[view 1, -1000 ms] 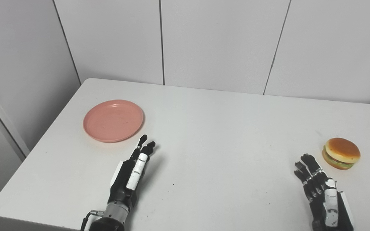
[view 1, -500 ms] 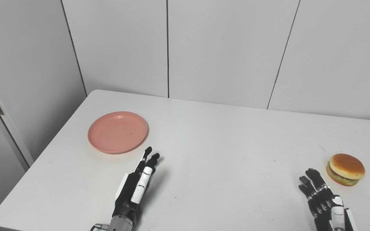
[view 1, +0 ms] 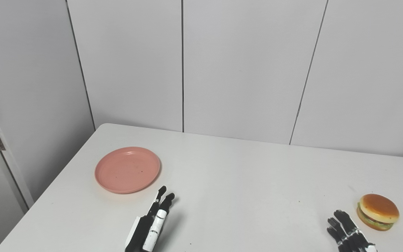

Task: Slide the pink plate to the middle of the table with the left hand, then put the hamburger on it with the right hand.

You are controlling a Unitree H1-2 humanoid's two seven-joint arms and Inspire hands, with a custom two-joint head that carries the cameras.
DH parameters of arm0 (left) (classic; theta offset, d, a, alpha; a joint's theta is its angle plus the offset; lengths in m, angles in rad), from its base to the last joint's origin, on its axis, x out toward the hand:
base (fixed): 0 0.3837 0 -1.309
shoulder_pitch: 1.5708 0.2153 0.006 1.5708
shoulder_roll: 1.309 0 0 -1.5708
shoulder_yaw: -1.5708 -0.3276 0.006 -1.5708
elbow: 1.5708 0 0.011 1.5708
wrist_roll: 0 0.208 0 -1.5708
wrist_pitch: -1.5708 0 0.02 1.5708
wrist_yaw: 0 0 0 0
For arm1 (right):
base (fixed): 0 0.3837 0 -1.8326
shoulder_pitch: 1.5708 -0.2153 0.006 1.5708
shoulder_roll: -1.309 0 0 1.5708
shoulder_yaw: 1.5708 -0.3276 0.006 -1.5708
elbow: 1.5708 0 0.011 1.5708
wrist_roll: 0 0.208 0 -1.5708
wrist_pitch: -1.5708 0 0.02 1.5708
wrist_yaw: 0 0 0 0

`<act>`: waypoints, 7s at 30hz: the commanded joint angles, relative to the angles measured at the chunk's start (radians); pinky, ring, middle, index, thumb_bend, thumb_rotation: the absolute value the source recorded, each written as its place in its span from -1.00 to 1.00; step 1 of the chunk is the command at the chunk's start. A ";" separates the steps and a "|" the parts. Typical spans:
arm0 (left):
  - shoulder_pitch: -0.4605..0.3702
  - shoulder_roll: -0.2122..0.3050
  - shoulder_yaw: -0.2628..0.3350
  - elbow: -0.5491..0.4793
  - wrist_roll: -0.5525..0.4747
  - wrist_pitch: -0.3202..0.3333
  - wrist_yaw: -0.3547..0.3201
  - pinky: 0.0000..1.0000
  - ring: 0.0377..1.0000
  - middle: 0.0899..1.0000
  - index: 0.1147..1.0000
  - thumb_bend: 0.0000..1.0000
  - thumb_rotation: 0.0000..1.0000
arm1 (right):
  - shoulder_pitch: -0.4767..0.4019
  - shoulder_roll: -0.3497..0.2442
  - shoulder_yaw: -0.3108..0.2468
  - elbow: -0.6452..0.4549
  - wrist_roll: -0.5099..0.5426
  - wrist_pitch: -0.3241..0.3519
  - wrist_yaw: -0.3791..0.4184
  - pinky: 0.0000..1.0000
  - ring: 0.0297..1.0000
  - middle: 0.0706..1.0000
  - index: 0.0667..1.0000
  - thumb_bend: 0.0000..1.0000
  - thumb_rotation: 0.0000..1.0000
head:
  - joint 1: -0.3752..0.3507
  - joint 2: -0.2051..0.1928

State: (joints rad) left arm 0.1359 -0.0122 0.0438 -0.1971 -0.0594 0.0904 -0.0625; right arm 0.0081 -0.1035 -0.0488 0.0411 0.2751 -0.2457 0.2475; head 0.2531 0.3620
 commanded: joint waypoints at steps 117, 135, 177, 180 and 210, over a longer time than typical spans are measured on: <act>-0.836 0.531 0.306 1.408 -0.291 -0.479 -0.131 0.84 0.81 0.74 0.71 0.60 0.58 | 0.000 -0.023 0.001 0.078 -0.073 0.109 -0.055 0.69 0.71 0.76 0.63 0.66 0.97 | -0.063 0.063; -0.814 0.450 0.283 1.353 -0.294 -0.457 -0.148 0.73 0.78 0.73 0.68 0.69 0.57 | 0.011 -0.020 0.005 0.055 -0.081 0.128 -0.060 0.69 0.70 0.76 0.63 0.64 0.97 | -0.077 0.072; -0.792 0.332 0.204 1.233 -0.284 -0.385 -0.182 0.58 0.74 0.65 0.65 0.66 0.46 | 0.025 -0.003 0.026 0.023 -0.102 0.158 -0.078 0.70 0.71 0.81 0.66 0.62 0.96 | -0.117 0.086; -0.786 0.322 0.190 1.211 -0.275 -0.381 -0.177 0.55 0.73 0.66 0.65 0.63 0.49 | 0.027 -0.001 0.027 0.019 -0.107 0.162 -0.082 0.69 0.71 0.81 0.66 0.64 0.96 | -0.120 0.088; -0.685 0.189 0.133 0.929 -0.246 -0.246 -0.137 0.55 0.68 0.64 0.53 0.64 0.49 | 0.031 0.006 0.040 -0.003 -0.120 0.183 -0.084 0.67 0.70 0.76 0.63 0.66 0.95 | -0.148 0.107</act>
State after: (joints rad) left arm -0.5353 0.1809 0.1845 0.7503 -0.3207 -0.1826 -0.2074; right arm 0.0339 -0.1111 -0.0202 -0.0123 0.1579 -0.1355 0.1735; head 0.1043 0.4679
